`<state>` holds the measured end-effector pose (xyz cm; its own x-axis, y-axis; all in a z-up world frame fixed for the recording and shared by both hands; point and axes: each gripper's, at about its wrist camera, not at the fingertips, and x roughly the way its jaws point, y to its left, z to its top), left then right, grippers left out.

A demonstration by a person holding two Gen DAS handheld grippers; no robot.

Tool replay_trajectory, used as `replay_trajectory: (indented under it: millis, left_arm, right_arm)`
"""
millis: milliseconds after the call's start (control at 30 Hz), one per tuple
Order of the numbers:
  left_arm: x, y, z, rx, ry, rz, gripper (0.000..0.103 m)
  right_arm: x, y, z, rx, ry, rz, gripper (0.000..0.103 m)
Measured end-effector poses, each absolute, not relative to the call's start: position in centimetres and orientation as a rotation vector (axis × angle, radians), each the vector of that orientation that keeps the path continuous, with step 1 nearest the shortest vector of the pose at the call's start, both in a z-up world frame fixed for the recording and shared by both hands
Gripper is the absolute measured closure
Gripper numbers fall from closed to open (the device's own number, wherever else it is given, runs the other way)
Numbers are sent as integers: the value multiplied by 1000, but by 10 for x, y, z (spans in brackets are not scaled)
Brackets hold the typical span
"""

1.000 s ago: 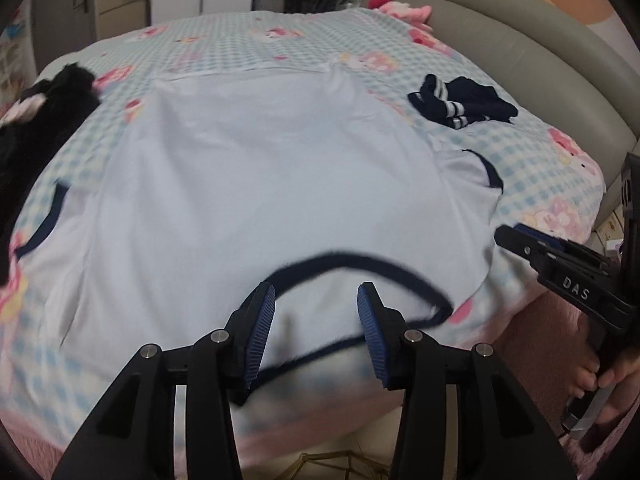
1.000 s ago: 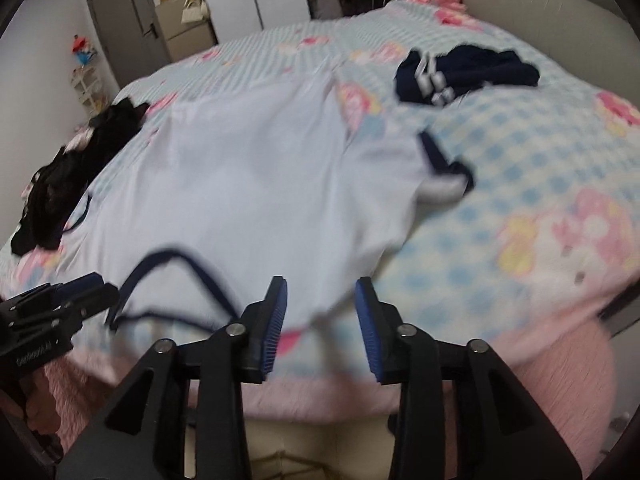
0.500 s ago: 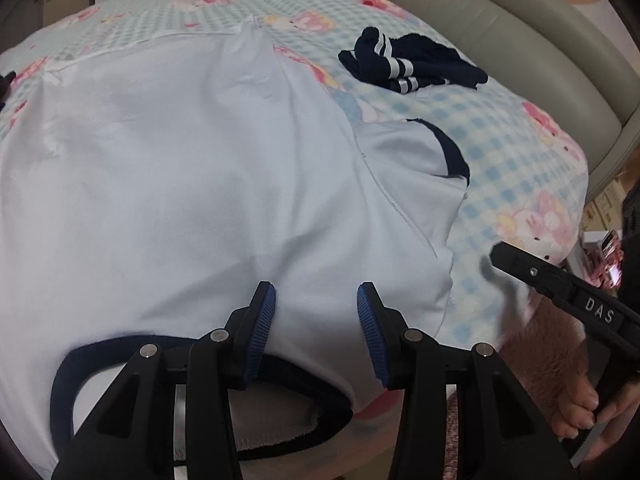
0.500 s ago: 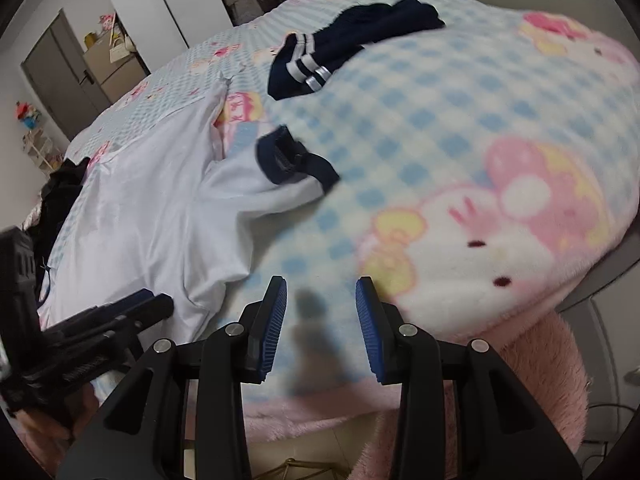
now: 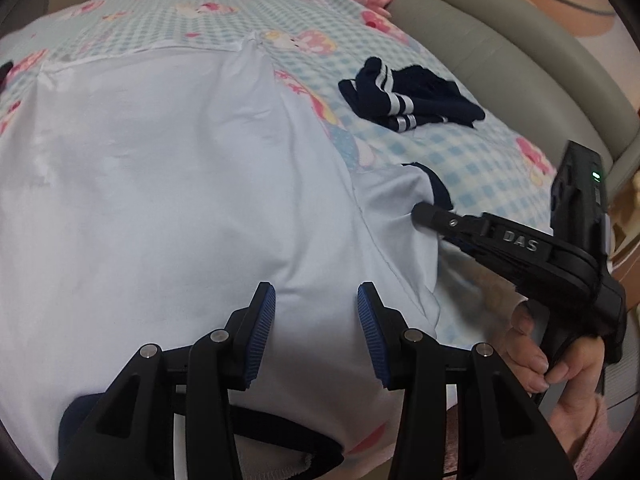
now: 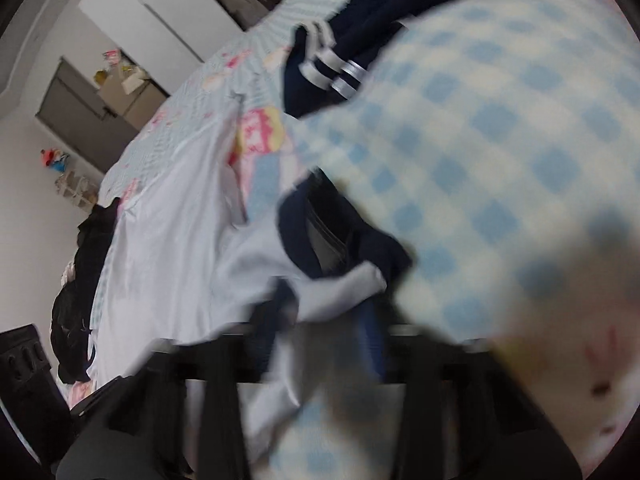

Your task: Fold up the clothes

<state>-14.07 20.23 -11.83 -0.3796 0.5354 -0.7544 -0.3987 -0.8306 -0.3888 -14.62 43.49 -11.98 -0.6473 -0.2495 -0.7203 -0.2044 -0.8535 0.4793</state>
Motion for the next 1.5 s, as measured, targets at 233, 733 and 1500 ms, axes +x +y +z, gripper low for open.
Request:
replay_trajectory:
  millis: [233,733,1500]
  left_arm:
    - [-139,165,-123,-1307,-359,2255,58]
    - [-143,159,-112,-1261,-388,2272,58]
    - [-156,189,-113,-1278,-339,2246,94]
  right_arm:
    - [-137,365,-85,1029,-450,-2646,95]
    - [-102,381,-82,952,-636,-2616,71]
    - [-109,380,-117,1184,-605,-2616,64]
